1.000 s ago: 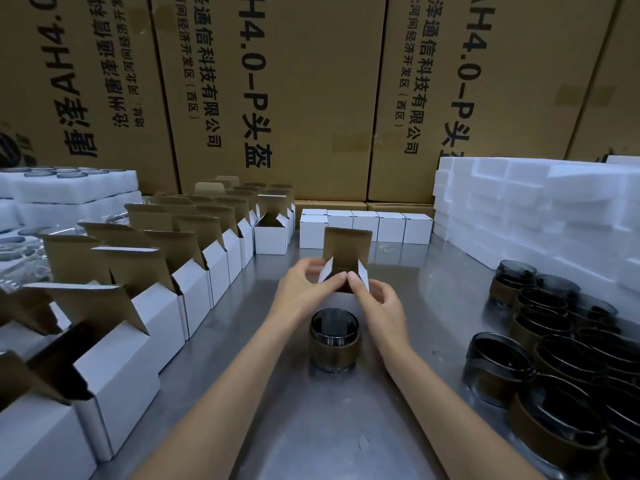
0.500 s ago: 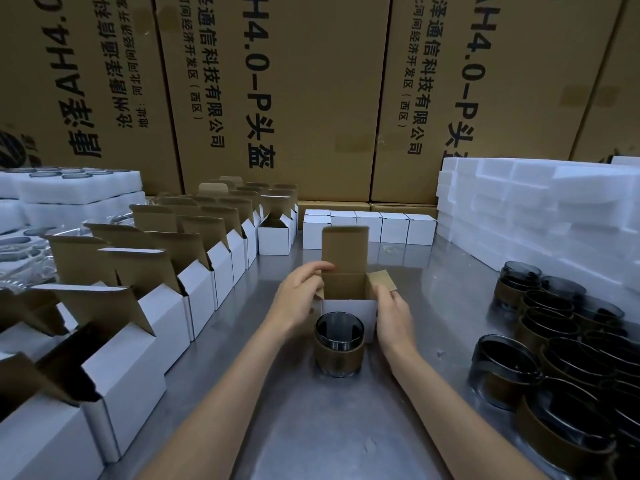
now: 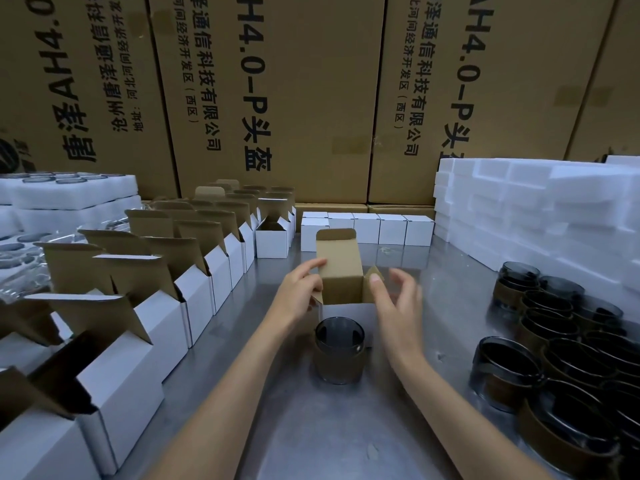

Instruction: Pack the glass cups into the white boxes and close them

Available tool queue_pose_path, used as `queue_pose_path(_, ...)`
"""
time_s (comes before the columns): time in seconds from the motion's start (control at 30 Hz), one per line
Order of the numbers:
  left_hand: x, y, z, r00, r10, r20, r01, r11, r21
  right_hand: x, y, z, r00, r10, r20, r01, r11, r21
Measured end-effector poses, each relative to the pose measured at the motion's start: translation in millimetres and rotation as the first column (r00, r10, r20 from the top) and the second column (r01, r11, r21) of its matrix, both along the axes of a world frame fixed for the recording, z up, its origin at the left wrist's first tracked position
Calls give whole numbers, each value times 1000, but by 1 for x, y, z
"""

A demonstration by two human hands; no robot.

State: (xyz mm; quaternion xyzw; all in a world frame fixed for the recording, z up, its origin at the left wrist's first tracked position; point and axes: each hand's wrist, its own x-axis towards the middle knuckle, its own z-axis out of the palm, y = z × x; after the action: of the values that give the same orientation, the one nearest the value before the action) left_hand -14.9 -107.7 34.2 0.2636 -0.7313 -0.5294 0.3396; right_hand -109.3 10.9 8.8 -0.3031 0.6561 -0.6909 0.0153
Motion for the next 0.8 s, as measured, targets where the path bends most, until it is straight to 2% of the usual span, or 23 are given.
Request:
queue_pose_path(0.07,0,-1,0,1000,1,2,-1,1000,-11,10,10,16,957,-77,-278,66,997,-47)
queue_pose_path(0.1,0,-1,0,1000,-2,3,2,1000,-16,16,15,25,901,-59,-429,59,998,-13)
queue_pose_path(0.17,-1,-1,0,1000,-5,-12,5,1000,-6,27,24,40,727,52,-685,47,991,125)
queue_pose_path(0.2,-1,-1,1,1000,-5,-26,5,1000,2,32,27,45,634,134,-762,60,973,221)
queue_pose_path(0.27,-1,-2,0,999,-3,-32,3,1000,-1,42,32,55,521,365,-771,102,871,481)
queue_pose_path(0.33,-1,-1,0,1000,-7,-16,7,1000,-16,44,35,58,478,542,-691,140,729,670)
queue_pose_path(0.4,0,-1,-1,1000,-13,-6,12,999,-34,43,38,60,492,620,-611,140,637,758)
queue_pose_path(0.53,0,-1,-2,1000,-11,-15,11,999,-30,36,44,71,556,642,-529,18,626,780)
queue_pose_path(0.6,1,-2,-1,999,-13,-47,13,1000,-12,29,47,82,646,611,-458,-140,685,715)
queue_pose_path(0.67,1,-2,-1,997,-28,-74,29,1000,6,18,48,89,733,505,-456,-250,823,510)
queue_pose_path(0.73,2,-1,-2,998,-35,-50,36,999,9,11,44,89,778,300,-552,-136,938,318)
queue_pose_path(0.8,2,-2,-3,999,-28,-31,28,1000,1,12,37,80,689,90,-719,115,966,231)
